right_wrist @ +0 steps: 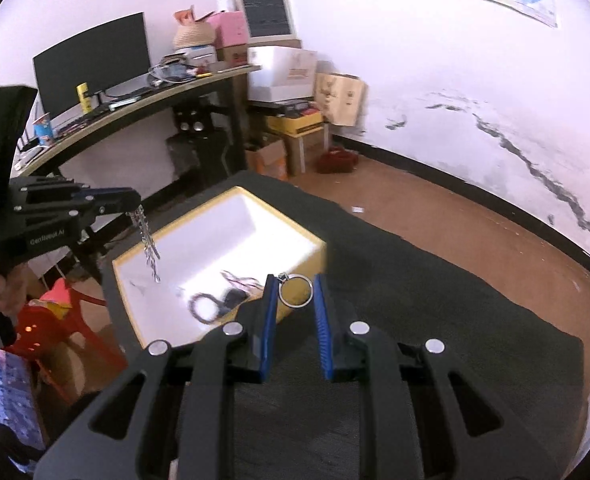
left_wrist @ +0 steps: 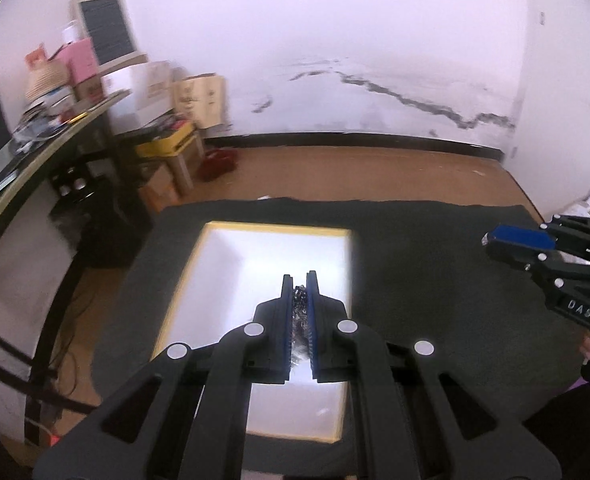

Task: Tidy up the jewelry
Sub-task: 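Carry the chain and ring into the box with both tools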

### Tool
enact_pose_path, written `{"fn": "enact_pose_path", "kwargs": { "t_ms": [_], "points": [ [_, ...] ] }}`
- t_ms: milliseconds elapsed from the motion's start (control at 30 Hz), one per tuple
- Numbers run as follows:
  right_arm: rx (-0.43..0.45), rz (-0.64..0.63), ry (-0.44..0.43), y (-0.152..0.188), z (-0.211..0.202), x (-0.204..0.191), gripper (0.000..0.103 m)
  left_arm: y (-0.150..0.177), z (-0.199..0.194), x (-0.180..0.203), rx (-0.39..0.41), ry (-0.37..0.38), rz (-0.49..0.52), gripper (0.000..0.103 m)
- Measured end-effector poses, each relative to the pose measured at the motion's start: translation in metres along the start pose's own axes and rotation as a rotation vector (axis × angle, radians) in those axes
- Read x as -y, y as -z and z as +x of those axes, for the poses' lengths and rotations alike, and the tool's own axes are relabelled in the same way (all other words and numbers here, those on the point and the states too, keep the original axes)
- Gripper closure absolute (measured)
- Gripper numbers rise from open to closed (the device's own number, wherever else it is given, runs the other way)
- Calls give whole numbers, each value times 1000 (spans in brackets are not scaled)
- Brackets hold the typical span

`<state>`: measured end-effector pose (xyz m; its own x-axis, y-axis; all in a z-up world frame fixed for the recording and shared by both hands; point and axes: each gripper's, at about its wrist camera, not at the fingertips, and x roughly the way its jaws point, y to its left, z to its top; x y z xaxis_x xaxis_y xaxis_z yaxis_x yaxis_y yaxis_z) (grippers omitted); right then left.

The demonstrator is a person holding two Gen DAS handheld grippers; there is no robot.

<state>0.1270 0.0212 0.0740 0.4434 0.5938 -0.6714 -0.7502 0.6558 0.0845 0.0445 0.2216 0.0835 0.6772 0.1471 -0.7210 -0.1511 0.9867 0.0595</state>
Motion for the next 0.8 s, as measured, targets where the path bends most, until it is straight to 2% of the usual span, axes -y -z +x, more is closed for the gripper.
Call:
{"fn": "enact_pose_path", "kwargs": {
  "t_ms": [200,400,800],
  "points": [
    [-26,-46,-41,-25,31,-53,84,25,-4,-50,-26,-57,-36,97],
    [-59,-87,-65,-41,70,-87,84,47,7,-85,-55,-58,-87,97],
    [-150,-105,-83,-38,151,-97,84,68,72,-107,-125,-23,-154,97]
  ]
}}
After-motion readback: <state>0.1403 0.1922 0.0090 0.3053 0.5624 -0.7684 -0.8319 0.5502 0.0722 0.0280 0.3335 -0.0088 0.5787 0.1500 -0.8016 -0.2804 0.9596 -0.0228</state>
